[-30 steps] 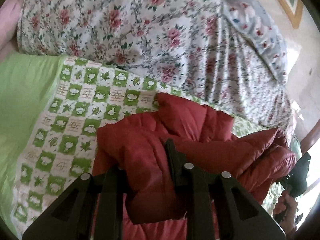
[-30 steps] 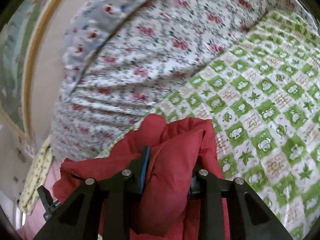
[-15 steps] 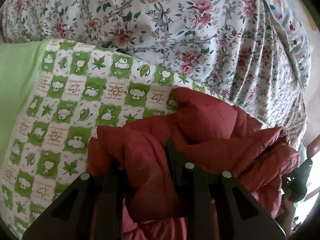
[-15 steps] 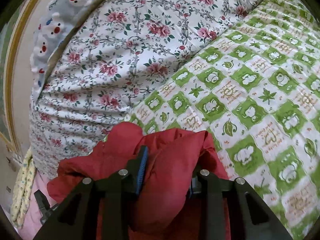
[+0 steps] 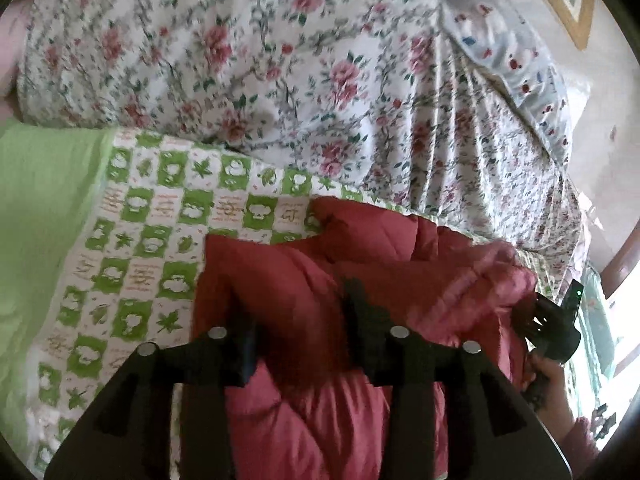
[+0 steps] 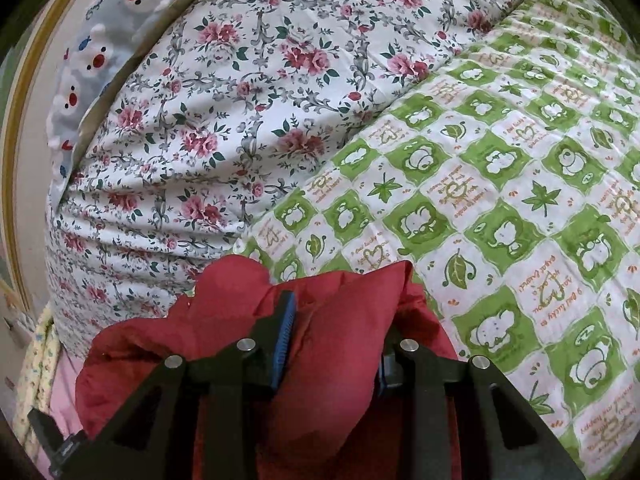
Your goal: Fold large clothes
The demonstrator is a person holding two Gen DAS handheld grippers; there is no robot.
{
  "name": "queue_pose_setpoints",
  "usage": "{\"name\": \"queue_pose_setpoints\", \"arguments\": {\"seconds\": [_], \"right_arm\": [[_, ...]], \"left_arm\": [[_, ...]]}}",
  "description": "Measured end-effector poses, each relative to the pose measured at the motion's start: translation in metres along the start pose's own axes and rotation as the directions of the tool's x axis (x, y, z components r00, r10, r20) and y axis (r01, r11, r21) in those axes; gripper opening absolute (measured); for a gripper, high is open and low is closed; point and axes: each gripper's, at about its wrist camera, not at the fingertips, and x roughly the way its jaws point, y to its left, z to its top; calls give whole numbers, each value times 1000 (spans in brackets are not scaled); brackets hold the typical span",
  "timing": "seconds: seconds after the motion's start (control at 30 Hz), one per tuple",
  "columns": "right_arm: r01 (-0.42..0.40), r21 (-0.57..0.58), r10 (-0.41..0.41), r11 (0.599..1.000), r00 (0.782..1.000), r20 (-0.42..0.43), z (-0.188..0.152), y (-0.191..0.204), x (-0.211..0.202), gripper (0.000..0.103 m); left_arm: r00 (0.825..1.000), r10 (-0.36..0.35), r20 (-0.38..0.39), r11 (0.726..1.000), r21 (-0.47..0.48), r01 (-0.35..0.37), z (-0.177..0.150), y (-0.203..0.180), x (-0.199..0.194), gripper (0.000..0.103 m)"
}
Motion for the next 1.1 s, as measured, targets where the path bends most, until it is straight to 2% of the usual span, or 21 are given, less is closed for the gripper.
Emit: {"name": "queue_pose_setpoints", "arguments": {"seconds": [0.13, 0.33, 0.4, 0.53, 0.83, 0.93, 1.1], "right_arm": [[12, -7, -12, 1000, 1000, -1, 0, 1, 1, 32], [30, -20, -30, 999, 1000, -2, 1, 4, 4, 33], [30, -20, -30, 999, 1000, -5, 2, 4, 5, 33], [27, -21, -27, 999, 1000, -10, 3, 3, 6, 33], [17, -20, -17, 1000, 1000, -9, 6, 3, 9, 33], [-3, -16, 3, 1000, 1000, -14, 7, 6, 6, 39], [-54, 16, 54, 998, 999, 0, 13, 10, -22, 57]], "left_arm": [[999, -17, 42, 1000, 27, 16, -9, -8, -23, 40], [998, -58, -26, 987, 148, 61, -35, -44, -16, 40], [998, -49, -47, 979, 193, 57, -46, -58, -9, 40], [996, -20, -85, 974, 222, 39, -58, -72, 13, 40], [993, 74, -95, 972, 229, -51, -54, -67, 51, 40], [989, 107, -100, 970, 230, -82, -52, -66, 62, 40], [985, 128, -116, 970, 222, -100, -45, -64, 73, 40]]}}
